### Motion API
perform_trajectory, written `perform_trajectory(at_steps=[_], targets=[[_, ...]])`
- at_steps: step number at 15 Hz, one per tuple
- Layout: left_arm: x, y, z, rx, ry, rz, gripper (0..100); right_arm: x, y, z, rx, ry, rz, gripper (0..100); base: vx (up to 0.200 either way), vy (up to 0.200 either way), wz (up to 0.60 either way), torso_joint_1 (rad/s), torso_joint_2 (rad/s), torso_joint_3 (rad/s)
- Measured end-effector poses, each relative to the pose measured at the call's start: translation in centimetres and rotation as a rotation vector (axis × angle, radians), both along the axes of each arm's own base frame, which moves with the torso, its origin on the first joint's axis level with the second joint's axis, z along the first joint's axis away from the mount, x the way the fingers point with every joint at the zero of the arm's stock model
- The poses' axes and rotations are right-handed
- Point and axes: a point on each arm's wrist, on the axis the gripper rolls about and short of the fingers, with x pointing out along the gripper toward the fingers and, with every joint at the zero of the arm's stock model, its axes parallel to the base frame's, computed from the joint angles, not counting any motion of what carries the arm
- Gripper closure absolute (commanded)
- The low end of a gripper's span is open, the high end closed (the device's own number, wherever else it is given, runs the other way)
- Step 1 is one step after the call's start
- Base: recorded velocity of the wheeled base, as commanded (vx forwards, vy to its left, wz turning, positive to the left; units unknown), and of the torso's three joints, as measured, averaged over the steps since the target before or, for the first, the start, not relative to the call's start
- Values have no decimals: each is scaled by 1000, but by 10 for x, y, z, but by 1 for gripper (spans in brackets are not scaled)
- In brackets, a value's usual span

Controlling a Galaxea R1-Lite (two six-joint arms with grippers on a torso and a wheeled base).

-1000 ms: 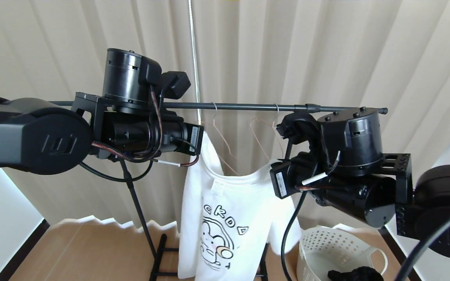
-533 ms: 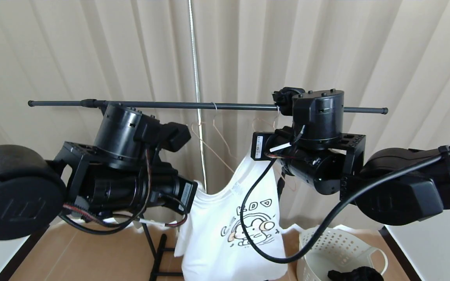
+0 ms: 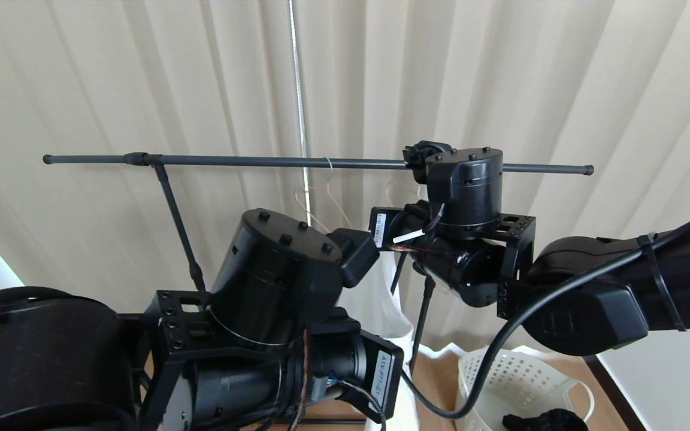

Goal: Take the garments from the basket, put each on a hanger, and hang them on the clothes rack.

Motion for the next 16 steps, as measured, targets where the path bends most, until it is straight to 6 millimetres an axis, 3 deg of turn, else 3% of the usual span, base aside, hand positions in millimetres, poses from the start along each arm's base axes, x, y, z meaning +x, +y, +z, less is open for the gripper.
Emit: perform_trajectory(at_steps=[5, 8, 13, 16], targets=[[0, -8, -5, 12, 2, -12, 100, -1, -3, 1, -10, -2, -17, 100, 0, 0, 0, 0, 0, 0], [6, 1, -9, 30, 4, 17, 100, -5, -18, 4, -85, -20, -30, 100, 0, 0, 0, 0, 0, 0], [38, 33, -9, 42, -28, 140, 100, -28, -54, 15, -295, -67, -6, 100, 0, 0, 0, 0, 0, 0], [64, 42, -8, 10, -95, 206, 100, -39, -65, 16, -351, -75, 3, 100, 0, 0, 0, 0, 0, 0]])
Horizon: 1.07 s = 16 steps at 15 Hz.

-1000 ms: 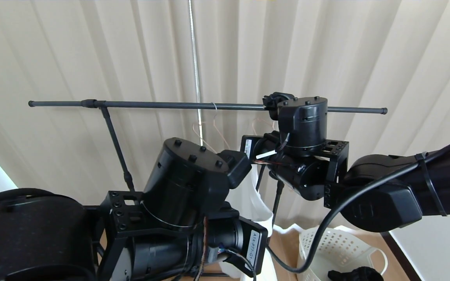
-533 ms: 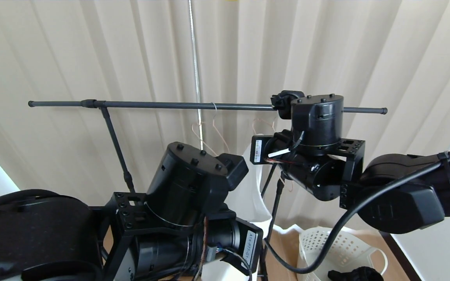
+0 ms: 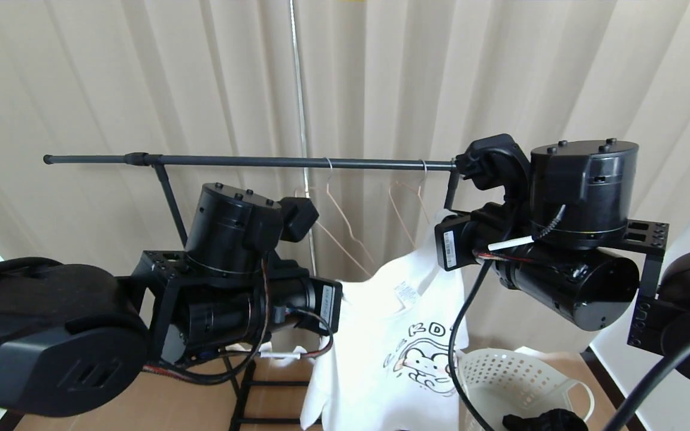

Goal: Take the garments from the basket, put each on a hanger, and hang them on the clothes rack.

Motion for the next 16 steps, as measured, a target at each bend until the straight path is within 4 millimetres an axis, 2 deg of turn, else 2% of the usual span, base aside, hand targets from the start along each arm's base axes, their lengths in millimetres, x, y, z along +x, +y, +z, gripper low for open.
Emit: perform_trajectory(at_steps=[3, 5, 6, 11, 16], targets=[[25, 6, -6, 9, -35, 46, 100, -3, -2, -2, -15, 0, 2, 100, 0, 0, 0, 0, 0, 0], [34, 6, -11, 20, -28, 61, 100, -3, -2, -2, -14, -2, 2, 100, 0, 0, 0, 0, 0, 0], [37, 6, -13, 22, -26, 66, 0, -3, -2, -2, -13, -3, 2, 100, 0, 0, 0, 0, 0, 0], [41, 4, -19, 33, -13, 65, 0, 1, -9, 2, -7, -12, -23, 100, 0, 0, 0, 0, 0, 0], [43, 11, -20, 35, -5, 89, 0, 3, -12, 4, -12, -19, -31, 100, 0, 0, 0, 0, 0, 0]])
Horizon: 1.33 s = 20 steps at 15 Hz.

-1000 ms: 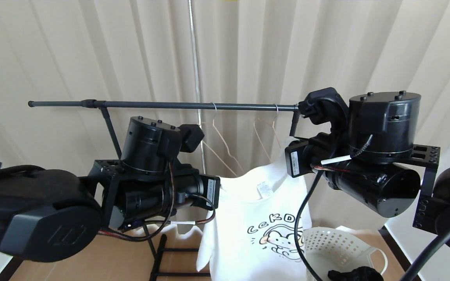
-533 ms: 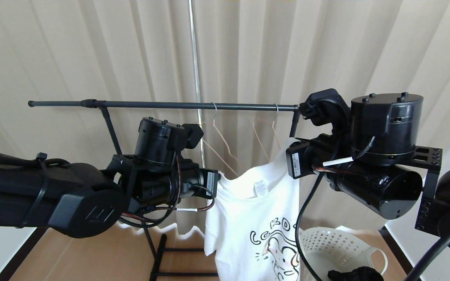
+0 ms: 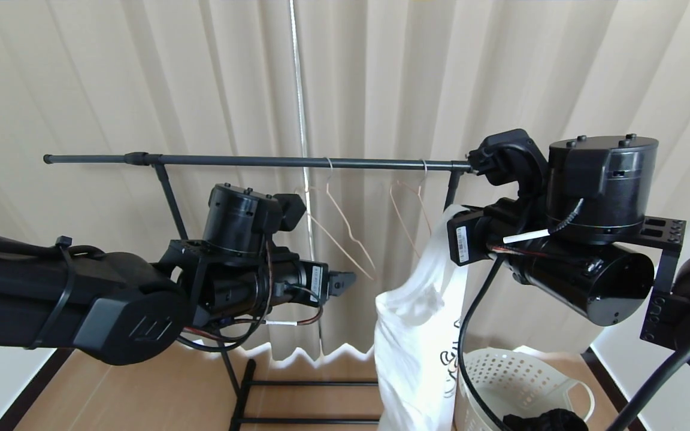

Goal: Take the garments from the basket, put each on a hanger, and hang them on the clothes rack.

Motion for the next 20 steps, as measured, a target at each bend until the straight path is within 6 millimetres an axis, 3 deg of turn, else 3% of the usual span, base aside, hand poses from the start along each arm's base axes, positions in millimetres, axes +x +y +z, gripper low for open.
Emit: perform_trajectory(at_steps=[5, 10, 12, 16, 20], targets=[[1, 4, -1, 6, 3, 20, 0, 0, 0, -1, -2, 3, -1, 100, 0, 0, 0, 0, 0, 0], [5, 8, -3, 7, 7, 36, 0, 2, -12, -9, -100, 12, -14, 100, 200, 0, 0, -3, -2, 2], [9, 8, -6, 0, -4, 43, 0, 0, -17, -12, -133, 19, -15, 100, 0, 0, 0, 0, 0, 0], [25, 0, -10, -29, -65, 65, 0, -7, -25, -18, -223, 30, -2, 100, 0, 0, 0, 0, 0, 0], [60, -15, -11, 32, -80, 180, 0, -9, -28, -19, -233, 32, 0, 100, 0, 0, 0, 0, 0, 0]])
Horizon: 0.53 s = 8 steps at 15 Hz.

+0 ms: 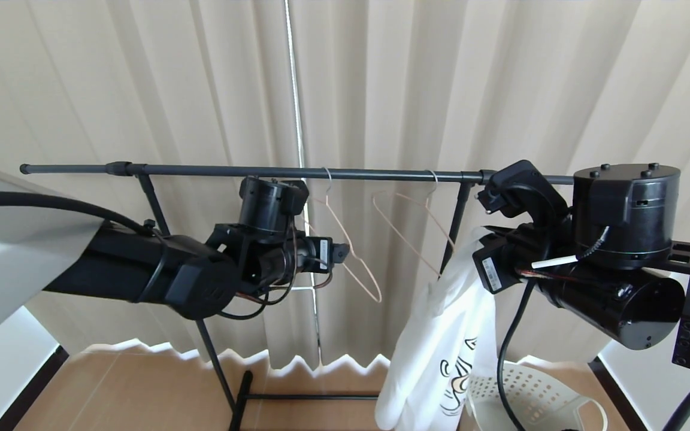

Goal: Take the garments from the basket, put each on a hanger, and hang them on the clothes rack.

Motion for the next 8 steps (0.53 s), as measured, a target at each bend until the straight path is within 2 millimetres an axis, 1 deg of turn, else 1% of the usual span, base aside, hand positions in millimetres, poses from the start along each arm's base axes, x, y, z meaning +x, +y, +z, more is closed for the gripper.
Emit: perform_trajectory(at_steps=[2, 4, 6, 8], targets=[[20, -9, 4, 7, -8, 25, 0, 0, 0, -1, -2, 2, 2, 100, 0, 0, 0, 0, 0, 0], [38, -16, 1, 45, 11, 72, 0, 1, 1, -1, -2, 3, 2, 100, 0, 0, 0, 0, 0, 0], [57, -24, -5, 58, 5, 109, 0, 2, 2, -1, -2, 2, 2, 100, 0, 0, 0, 0, 0, 0], [72, -30, -14, 67, -6, 141, 0, 3, 2, -1, -2, 3, 3, 100, 0, 0, 0, 0, 0, 0]])
